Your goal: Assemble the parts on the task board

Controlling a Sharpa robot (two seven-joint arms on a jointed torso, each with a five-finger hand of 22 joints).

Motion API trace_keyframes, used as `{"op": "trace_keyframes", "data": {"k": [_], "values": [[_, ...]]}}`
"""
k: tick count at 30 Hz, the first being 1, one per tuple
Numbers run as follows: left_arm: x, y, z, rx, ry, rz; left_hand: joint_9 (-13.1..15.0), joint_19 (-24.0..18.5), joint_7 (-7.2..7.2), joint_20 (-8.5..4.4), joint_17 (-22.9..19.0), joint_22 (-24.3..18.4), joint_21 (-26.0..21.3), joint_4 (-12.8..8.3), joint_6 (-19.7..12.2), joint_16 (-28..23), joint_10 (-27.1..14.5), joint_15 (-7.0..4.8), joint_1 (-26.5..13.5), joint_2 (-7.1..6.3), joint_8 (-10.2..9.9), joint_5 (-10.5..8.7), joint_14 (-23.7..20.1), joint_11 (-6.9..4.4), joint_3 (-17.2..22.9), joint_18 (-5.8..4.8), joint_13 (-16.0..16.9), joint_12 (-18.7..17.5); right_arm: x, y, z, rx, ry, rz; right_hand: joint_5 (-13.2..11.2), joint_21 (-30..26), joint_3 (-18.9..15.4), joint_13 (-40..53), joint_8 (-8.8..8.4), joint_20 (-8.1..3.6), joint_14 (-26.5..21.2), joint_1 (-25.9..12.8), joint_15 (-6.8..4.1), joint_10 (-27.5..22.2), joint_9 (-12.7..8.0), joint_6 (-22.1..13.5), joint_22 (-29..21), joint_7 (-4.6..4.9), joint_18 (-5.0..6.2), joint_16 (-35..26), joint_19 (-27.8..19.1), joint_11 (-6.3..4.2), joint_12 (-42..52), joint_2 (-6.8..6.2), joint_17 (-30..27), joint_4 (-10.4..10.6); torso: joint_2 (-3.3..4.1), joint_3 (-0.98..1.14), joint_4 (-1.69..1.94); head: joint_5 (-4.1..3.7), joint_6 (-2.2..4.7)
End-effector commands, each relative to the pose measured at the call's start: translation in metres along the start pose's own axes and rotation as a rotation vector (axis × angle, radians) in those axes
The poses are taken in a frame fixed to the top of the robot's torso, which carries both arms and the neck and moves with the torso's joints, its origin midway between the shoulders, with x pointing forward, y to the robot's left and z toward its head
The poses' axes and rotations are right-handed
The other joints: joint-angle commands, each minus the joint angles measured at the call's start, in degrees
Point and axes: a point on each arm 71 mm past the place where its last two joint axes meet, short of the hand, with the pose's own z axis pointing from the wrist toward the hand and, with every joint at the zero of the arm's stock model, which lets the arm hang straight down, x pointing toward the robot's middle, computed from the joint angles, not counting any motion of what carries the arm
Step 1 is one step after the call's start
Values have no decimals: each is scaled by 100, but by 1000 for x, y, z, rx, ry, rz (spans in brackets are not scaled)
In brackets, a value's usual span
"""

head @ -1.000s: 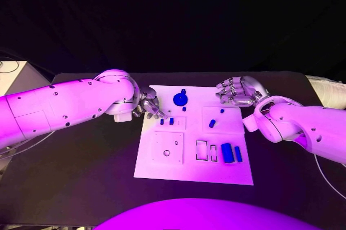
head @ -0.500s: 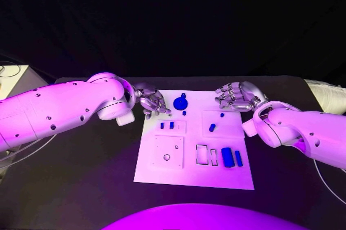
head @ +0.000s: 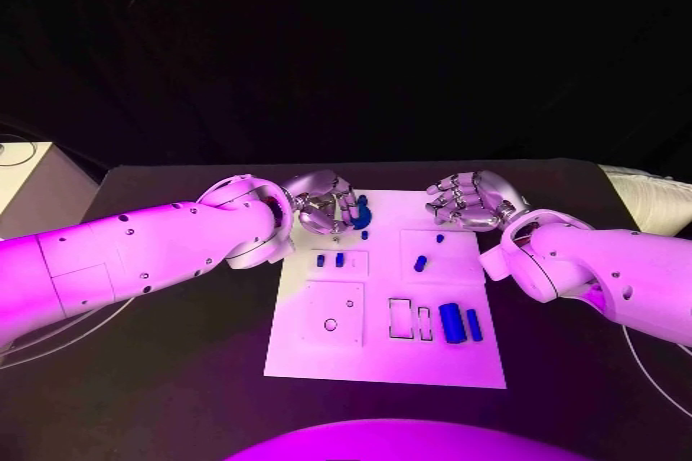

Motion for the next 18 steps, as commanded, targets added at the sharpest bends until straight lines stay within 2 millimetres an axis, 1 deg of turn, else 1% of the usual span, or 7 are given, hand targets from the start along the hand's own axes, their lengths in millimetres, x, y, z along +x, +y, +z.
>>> {"op": "trace_keyframes", "data": {"k": [1, 6, 9, 11, 14, 17, 18], "values": [[0, -10, 6, 142, -58, 133, -51, -41, 23, 14, -8, 17, 27, -8, -3, 41, -55, 2, -70, 5, -47, -23, -31, 6, 30, 62, -34, -24, 0, 2, 1, -23, -11, 3, -27, -33, 36, -22, 33, 6, 18, 19, -9, 44, -12, 45, -14, 278, 63, -40, 7, -15, -50, 41, -10, -35, 2, 6, -1, -8, 35], [6, -7, 19, 134, -33, 180, -150, -78, 8, 59, -71, 10, -4, 51, 18, 101, -151, 42, -263, -43, -118, -69, -74, 42, -77, 61, -71, 12, 0, 3, 2, -29, -18, 5, -27, -37, 64, -53, 38, 3, 15, 24, -12, 54, -20, 66, -24, 272, 62, -65, 5, -20, -77, 42, -17, -58, -4, 8, 15, -26, 29], [10, -7, 24, 132, -11, 206, -185, -86, -8, 76, -96, -6, -30, 56, 12, 127, -201, 56, -307, -80, -143, -79, -95, 55, -139, 64, -82, 34, 1, 5, 2, -36, -19, 6, -26, -39, 72, -62, 37, 2, 13, 24, -11, 55, -23, 67, -27, 274, 61, -73, 3, -19, -86, 42, -19, -64, -1, 16, 0, -17, 47], [13, -8, 26, 134, 3, 228, -215, -90, -28, 88, -117, -16, -48, 53, 4, 140, -251, 67, -319, -94, -172, -83, -118, 67, -168, 65, -89, 46, 1, 5, 3, -39, -21, 7, -26, -42, 83, -76, 34, 2, 10, 26, -9, 56, -28, 67, -32, 274, 60, -86, 1, -18, -99, 41, -23, -74, 7, 6, 4, -32, 53], [18, -10, 29, 142, 25, 271, -270, -98, -63, 105, -169, -32, -76, 35, 39, 156, -327, 80, -313, -104, -220, -93, -180, 78, -202, 67, -96, 81, 1, 6, 3, -44, -21, 9, -27, -54, 114, -124, 29, 5, -1, 15, -1, 52, -43, 72, -48, 280, 55, -129, -11, -10, -145, 40, -37, -96, 11, 6, 9, -29, 53], [21, -11, 31, 147, 41, 318, -327, -109, -93, 118, -236, -44, -100, 13, 116, 167, -391, 91, -296, -104, -268, -92, -259, 86, -221, 68, -103, 121, 1, 7, 4, -50, -21, 13, -28, -71, 169, -223, 27, 12, -27, -18, 9, 70, -67, 105, -76, 271, 53, -230, -23, -10, -238, 38, -90, -127, 10, 9, -2, -63, 55], [22, -11, 31, 148, 44, 334, -342, -112, -101, 120, -241, -46, -105, 4, 129, 175, -404, 90, -289, -111, -283, -94, -270, 83, -226, 69, -105, 130, 1, 7, 4, -52, -22, 14, -28, -103, 226, -302, -13, 25, -90, -37, 30, 112, -98, 122, -107, 269, 46, -338, -64, -5, -318, 41, -161, -144, 9, 8, -4, -77, 59]]}}
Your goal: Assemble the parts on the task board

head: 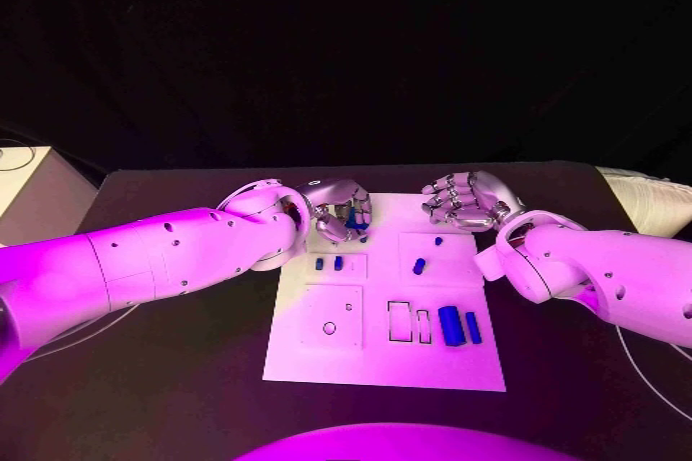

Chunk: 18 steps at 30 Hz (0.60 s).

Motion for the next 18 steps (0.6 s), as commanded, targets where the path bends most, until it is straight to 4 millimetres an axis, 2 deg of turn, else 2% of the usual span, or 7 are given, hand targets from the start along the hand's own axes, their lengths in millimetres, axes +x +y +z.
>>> {"op": "trace_keyframes", "data": {"k": [1, 10, 18], "values": [[4, -4, 2, 41, 40, 112, -26, -22, -13, 28, -15, -10, -34, -17, 43, 24, -55, -10, -17, -24, -49, -33, -52, -6, -37, 70, -7, 43, -1, 3, 1, -27, -11, 7, -31, -53, 123, -164, -69, 29, -64, -77, 28, 141, -66, 85, -57, 271, 46, -173, -69, 17, -151, 18, -129, -38, -2, -3, -9, -51, 8], [6, -5, 8, 47, 43, 179, -101, -25, 0, 31, -47, -14, -46, -59, 108, 70, -100, -10, 28, -24, -132, -30, -96, -5, -39, 74, -24, 84, -2, 3, 2, -38, -15, 15, -39, -142, 254, -354, -243, 71, -90, -146, 68, 234, -171, 177, -205, 272, 47, -456, -167, 32, -408, 30, -351, -154, -6, -6, -2, -88, 28], [9, -10, 14, 51, 55, 195, -168, -17, 19, 30, -22, -4, -37, -88, 116, 141, -100, -12, 57, -15, -223, -29, -76, -6, -26, 75, -40, 118, -3, 5, 2, -61, -26, 29, -45, -169, 397, -356, -400, 139, -33, -205, 97, 311, -244, 260, -540, 276, 65, -669, -399, 45, -656, 62, -571, -258, -6, -1, -2, -66, 17]]}}
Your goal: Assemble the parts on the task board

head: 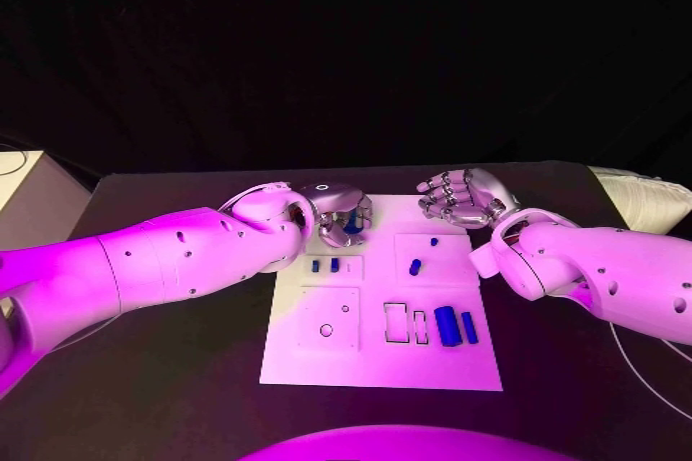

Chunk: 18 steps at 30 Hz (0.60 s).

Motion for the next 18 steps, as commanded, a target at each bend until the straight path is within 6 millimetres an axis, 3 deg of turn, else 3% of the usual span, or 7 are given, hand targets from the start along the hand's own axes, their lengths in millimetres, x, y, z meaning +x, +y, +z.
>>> {"op": "trace_keyframes", "data": {"k": [1, 18], "values": [[3, -3, 3, 12, 30, 38, -31, -16, 24, 30, 4, 4, -13, -46, 35, 40, -44, 9, 57, -17, -47, -30, -15, 15, -8, 75, -11, 38, -1, 3, 0, -36, -14, 13, -26, -14, 52, -5, -48, 9, 27, -75, 23, 62, -21, 40, -103, 237, 67, -54, -73, -6, -66, 4, -57, -19, -1, 4, 3, 10, -5], [15, -3, 8, -8, 114, 64, -176, -31, 10, 30, -37, 46, 21, -147, 174, 159, -127, 13, 132, -23, -248, -39, -69, 23, 27, 73, -85, 42, 0, 5, 0, -43, -16, 20, -32, -11, 72, -5, -88, 24, 37, -98, 34, 70, -37, 46, -193, 250, 70, -100, -108, 6, -123, 2, -106, -44, -6, 0, 1, -17, -49]]}}
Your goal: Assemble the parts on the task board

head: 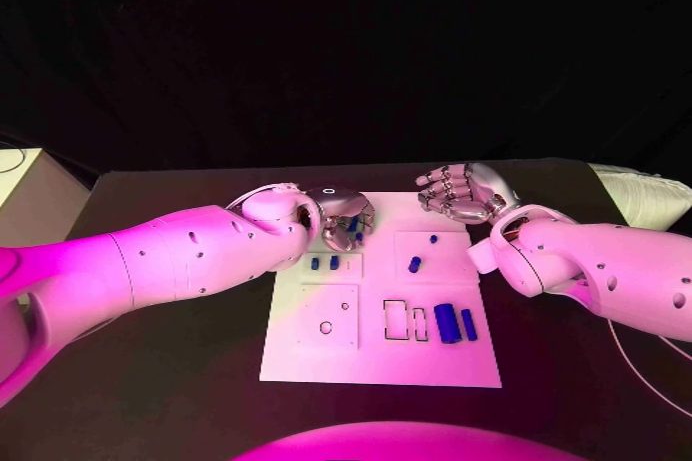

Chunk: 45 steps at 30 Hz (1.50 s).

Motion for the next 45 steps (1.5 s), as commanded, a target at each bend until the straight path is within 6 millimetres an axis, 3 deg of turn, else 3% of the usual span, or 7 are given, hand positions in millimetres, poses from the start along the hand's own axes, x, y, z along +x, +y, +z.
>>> {"op": "trace_keyframes", "data": {"k": [1, 19, 26, 34, 45], "values": [[5, -1, 1, -2, 45, 20, -13, -12, 9, 10, -8, 11, 21, -34, 51, 26, -23, -8, 54, -9, -24, -17, -48, 1, -7, 74, -11, -7, 0, 2, 0, -18, -5, 4, -32, -11, 39, -5, -30, 5, 15, -54, 13, 30, -9, 37, -10, 259, 71, -28, -53, 8, -31, 1, -8, -12, -5, 0, 1, -4, -12], [9, 3, -3, -16, 57, 27, -162, -17, 34, -5, 97, 186, 221, -179, 296, 308, 138, -6, 100, 96, -259, -11, 122, 13, 160, 74, -227, -171, 0, 2, 0, -17, -4, 5, -33, -11, 41, -5, -35, 7, 16, -57, 15, 31, -11, 39, -22, 261, 71, -34, -57, 10, -39, 2, -14, -15, -4, -2, 5, 1, -23], [9, 3, -6, -15, 56, 25, -219, 26, 53, -36, 450, 346, 432, -300, 499, 674, 525, -54, 94, 176, -391, -11, 547, -48, 270, 85, -419, -371, 0, 2, 0, -19, -6, 5, -33, -10, 46, -4, -40, 10, 20, -60, 16, 36, -13, 44, -38, 263, 72, -40, -61, 10, -46, 6, -22, -19, -5, -2, 7, 7, -14], [9, 1, -6, -5, 48, 19, -241, -11, 100, -98, 375, 551, 681, -495, 724, 754, 993, -96, 92, 289, -589, -15, 645, -92, 445, 85, -717, -926, 0, 2, 0, -20, -6, 5, -31, -9, 51, -3, -42, 11, 25, -60, 15, 41, -14, 50, -49, 262, 72, -43, -63, 10, -50, 9, -27, -23, -2, -2, 6, 26, -26], [7, 1, -7, 4, 20, 10, -177, 42, 48, -144, 582, 611, 785, -598, 1011, 916, 1507, -173, 48, 407, -690, -12, 952, -166, 448, 88, -849, -1346, -1, 2, 0, -18, -7, 4, -29, -9, 53, -3, -44, 12, 27, -62, 16, 45, -15, 53, -57, 263, 73, -46, -64, 10, -53, 11, -31, -26, -3, 0, 6, 40, -25]]}}
